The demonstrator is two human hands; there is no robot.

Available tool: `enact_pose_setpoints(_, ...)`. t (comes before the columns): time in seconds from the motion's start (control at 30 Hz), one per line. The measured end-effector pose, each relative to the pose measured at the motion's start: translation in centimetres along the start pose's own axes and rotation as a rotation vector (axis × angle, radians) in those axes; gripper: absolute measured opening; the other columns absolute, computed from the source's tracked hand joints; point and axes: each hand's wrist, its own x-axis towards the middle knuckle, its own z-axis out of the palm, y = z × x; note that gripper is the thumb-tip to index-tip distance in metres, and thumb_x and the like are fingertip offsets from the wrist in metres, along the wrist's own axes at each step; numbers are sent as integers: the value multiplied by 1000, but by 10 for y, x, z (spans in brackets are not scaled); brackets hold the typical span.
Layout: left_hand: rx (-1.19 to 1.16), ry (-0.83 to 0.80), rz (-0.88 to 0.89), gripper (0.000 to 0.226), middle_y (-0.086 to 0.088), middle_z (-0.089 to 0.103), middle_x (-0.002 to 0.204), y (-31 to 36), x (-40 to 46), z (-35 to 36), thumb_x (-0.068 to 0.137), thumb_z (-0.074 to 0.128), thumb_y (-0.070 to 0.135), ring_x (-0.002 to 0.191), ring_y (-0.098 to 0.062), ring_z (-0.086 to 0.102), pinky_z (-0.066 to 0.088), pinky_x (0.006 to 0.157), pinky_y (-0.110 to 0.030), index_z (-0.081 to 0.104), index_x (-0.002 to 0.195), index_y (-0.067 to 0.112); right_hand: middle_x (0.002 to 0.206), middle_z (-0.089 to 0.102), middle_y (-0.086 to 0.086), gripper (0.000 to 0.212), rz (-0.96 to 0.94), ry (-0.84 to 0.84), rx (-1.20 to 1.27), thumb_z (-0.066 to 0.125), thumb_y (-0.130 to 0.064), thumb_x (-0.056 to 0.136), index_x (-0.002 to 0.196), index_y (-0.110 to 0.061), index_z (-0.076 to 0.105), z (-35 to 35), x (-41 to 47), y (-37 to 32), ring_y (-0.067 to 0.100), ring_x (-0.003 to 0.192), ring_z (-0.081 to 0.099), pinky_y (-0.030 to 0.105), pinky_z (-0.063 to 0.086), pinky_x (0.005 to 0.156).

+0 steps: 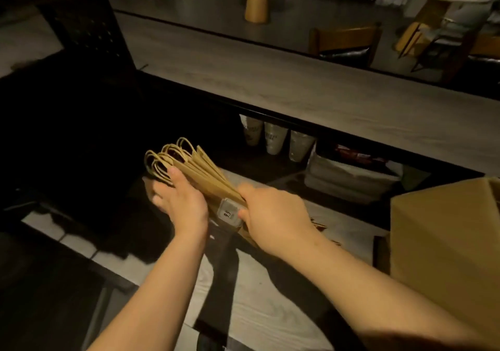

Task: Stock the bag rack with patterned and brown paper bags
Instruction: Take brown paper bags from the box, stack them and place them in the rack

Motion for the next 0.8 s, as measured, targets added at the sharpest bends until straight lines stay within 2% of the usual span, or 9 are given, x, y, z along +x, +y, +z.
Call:
enact_pose_setpoints(0.1, 297, -159, 454, 69, -6, 8, 172, -19, 36, -22, 105, 27, 56, 157, -32, 12, 13, 124, -50, 6, 165, 28, 94, 57, -1, 16, 56, -36, -38, 54, -29, 107, 122, -29, 49, 48, 17, -3, 23, 80, 58, 36, 41, 57)
enact_pose_setpoints(0.17, 603, -447, 892, 78, 1, 20, 170, -34, 66, -34, 97, 37, 66, 160, -24, 2, -3, 127, -47, 26, 162, 24, 106, 64, 2, 28, 72, -58, -52, 59, -24, 103, 130, -30, 50, 78, 26, -3, 28, 94, 64, 40, 48, 70)
enact_pose_setpoints(0.23, 927, -851, 1061, 80, 10, 48, 153, -48, 101, -40, 86, 54, 76, 155, -22, 24, 0, 127, -45, 49, 150, 29, 115, 68, 3, 33, 94, -104, -51, 60, -23, 101, 132, -31, 53, 98, 34, -5, 30, 105, 64, 46, 50, 85)
enact_pose_setpoints(0.3, 1083, -1126, 1069, 72, 7, 68, 125, -64, 125, -43, 73, 74, 66, 124, -23, 56, 27, 110, -31, 66, 134, 29, 118, 68, 3, 29, 72, -148, -72, 59, -24, 101, 129, -30, 53, 111, 37, -5, 30, 109, 61, 48, 45, 92)
enact_pose_setpoints(0.4, 931, -1100, 1093, 49, 3, 70, 93, -87, 152, -41, 67, 71, 52, 86, -21, 61, 39, 85, -37, 75, 108, 24, 123, 66, -1, 26, 62, -134, -27, 57, -37, 102, 127, -30, 53, 116, 39, -1, 25, 111, 58, 46, 43, 96)
enact_pose_setpoints(0.5, 731, -1143, 1076, 43, 9, 64, 95, -100, 171, -41, 81, 63, 66, 89, -12, 59, 39, 85, -33, 66, 109, 33, 121, 65, -12, 41, 143, -138, 78, 51, -65, 97, 126, -37, 56, 108, 31, 12, 15, 112, 52, 43, 35, 107)
enact_pose_setpoints(0.57, 670, -1159, 1011, 48, 15, 58, 112, -99, 173, -49, 82, 72, 56, 103, -5, 57, 44, 92, -28, 59, 125, 38, 116, 64, -17, 57, 288, -111, 123, 36, -80, 93, 122, -38, 61, 109, 16, 31, 12, 113, 50, 43, 31, 109)
enact_pose_setpoints(0.7, 658, -1111, 921, 62, 20, 50, 118, -99, 173, -59, 71, 85, 44, 109, 0, 56, 54, 91, -22, 60, 126, 33, 97, 58, -15, 56, 655, 291, 328, 22, -75, 90, 92, -36, 62, 125, -12, 50, 19, 107, 58, 41, 42, 98)
enact_pose_setpoints(0.8, 594, -1096, 964, 53, 14, 55, 112, -102, 170, -57, 70, 79, 50, 104, -5, 59, 57, 86, -31, 64, 117, 29, 104, 62, -9, 56, 922, 514, 374, 19, -68, 95, 95, -33, 64, 130, -5, 45, 23, 118, 53, 52, 29, 115)
